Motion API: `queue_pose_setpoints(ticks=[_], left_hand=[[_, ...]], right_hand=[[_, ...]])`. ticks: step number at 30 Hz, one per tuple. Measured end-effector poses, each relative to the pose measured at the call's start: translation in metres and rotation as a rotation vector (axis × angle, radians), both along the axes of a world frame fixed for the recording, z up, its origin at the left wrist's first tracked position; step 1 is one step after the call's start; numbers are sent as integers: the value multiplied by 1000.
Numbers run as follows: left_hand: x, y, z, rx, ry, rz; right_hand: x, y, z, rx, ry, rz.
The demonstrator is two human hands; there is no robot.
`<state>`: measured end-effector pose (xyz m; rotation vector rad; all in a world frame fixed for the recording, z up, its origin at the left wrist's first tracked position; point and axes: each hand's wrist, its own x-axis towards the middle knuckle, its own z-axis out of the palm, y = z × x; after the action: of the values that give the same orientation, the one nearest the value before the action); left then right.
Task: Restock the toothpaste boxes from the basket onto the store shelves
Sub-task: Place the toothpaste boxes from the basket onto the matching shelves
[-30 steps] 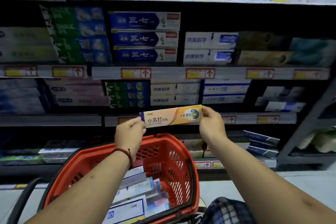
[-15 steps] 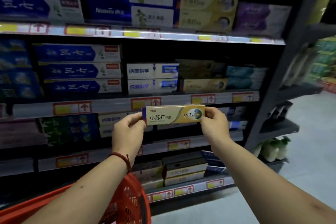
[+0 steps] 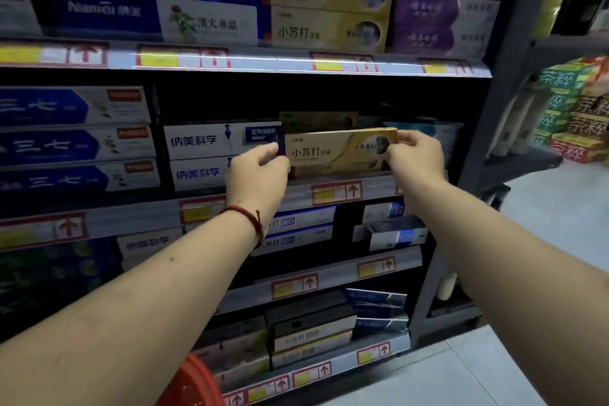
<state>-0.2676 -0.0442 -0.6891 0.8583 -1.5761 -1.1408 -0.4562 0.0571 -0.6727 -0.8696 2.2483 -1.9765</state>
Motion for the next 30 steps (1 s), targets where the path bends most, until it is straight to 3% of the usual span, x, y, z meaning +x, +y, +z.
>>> queue_pose_setpoints(ticks=[8,16,30], left_hand=[[-45,-21,7,-78,-94,24],[-55,-25,-11,-158,-236,62],[-60,-21,-24,-183,-231,93]], right_hand=[[-40,-29,15,6,35,-49],[-46,-41,-19,129,-25,-12],[-44,-42,-22,116,-115,-17]])
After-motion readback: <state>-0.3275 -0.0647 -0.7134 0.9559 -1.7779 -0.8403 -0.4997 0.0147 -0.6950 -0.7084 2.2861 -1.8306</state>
